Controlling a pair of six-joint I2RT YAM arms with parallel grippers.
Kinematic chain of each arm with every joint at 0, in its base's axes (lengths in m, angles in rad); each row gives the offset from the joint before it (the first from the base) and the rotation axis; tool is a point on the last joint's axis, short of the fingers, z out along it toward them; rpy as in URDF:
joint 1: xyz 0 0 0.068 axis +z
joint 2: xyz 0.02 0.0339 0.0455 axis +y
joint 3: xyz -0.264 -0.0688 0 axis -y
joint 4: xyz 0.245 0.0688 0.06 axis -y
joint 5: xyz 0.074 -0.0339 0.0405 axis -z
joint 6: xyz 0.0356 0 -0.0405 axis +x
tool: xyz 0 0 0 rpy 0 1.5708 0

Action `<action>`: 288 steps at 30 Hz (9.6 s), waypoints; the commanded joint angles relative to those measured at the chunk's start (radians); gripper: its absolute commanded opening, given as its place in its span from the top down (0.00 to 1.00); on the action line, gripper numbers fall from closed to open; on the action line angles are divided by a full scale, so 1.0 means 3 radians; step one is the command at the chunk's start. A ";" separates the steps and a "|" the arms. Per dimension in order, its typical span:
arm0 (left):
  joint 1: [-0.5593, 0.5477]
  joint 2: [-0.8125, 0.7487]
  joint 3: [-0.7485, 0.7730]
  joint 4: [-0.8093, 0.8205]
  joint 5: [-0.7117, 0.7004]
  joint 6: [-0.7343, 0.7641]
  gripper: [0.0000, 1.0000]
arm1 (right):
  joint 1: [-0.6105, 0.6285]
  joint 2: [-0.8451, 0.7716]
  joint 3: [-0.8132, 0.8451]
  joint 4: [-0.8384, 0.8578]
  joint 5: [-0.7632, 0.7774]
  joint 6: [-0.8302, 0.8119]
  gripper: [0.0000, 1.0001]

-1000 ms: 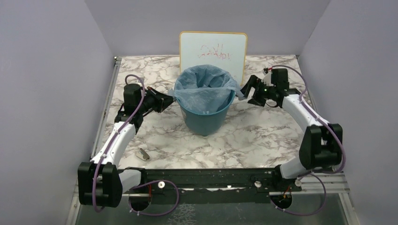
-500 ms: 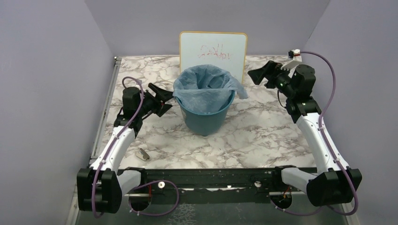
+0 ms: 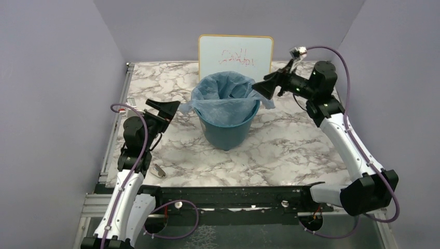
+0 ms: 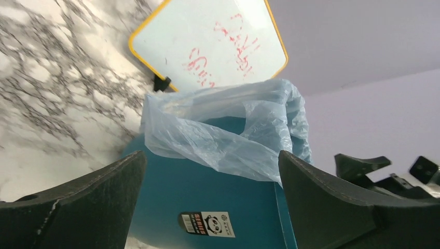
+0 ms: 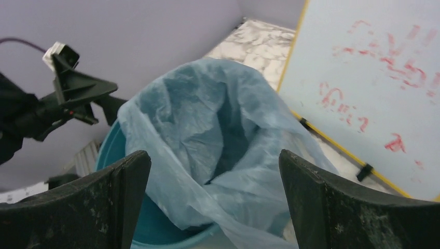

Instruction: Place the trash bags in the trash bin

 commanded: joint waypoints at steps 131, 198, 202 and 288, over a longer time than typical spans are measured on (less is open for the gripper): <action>0.0002 0.0908 -0.0158 0.0706 0.0878 -0.1155 1.00 | 0.1583 0.0345 0.0393 -0.2297 -0.1205 -0.3214 0.84; 0.0012 0.0876 0.0041 0.0328 0.0900 -0.0960 1.00 | 0.1541 -0.0901 -0.0374 -0.1862 0.3528 0.2912 0.48; 0.0012 0.0899 0.0040 0.0336 0.0914 -0.0957 1.00 | 0.1542 -0.0929 -0.0445 -0.1756 0.3581 0.2950 0.66; 0.0012 0.0956 0.0062 0.0343 0.1225 -0.0802 1.00 | 0.1431 -0.0839 -0.1078 -0.1465 0.3455 0.3604 0.99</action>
